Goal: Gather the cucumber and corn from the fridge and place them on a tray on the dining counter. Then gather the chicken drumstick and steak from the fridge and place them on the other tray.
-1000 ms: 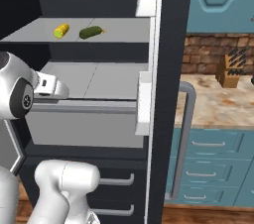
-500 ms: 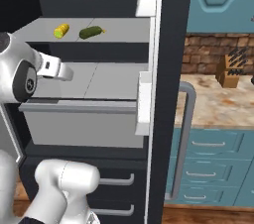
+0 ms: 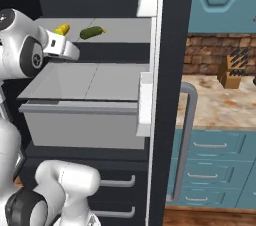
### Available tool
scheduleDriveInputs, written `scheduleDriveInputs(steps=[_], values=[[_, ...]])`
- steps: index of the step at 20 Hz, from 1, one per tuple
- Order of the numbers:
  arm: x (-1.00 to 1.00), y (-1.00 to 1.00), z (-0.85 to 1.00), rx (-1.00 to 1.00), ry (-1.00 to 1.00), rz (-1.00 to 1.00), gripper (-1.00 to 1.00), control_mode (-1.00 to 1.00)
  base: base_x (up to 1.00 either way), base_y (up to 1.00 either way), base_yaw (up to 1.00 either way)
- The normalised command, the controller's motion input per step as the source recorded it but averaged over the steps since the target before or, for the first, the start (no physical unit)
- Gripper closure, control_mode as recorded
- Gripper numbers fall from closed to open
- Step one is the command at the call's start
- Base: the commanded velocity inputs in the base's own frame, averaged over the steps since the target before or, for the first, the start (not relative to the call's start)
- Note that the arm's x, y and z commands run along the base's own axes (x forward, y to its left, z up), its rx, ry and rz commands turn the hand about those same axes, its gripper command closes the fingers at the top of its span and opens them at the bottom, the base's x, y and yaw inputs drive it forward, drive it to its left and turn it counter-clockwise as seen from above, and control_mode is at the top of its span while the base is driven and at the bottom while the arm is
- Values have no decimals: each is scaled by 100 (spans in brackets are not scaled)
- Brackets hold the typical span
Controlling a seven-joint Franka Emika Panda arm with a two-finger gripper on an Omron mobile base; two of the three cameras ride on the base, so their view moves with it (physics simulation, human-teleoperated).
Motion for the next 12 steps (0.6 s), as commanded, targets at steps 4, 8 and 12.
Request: scheduleDriveInputs(steps=[4, 8, 12], values=[[62, 0, 2, 0, -25, 0, -100, -100, 0, 0, 0], [61, 0, 19, 0, -13, -2, -100, -100, 0, 0, 0], [68, 0, 37, 0, 5, -8, -100, -100, 0, 0, 0]])
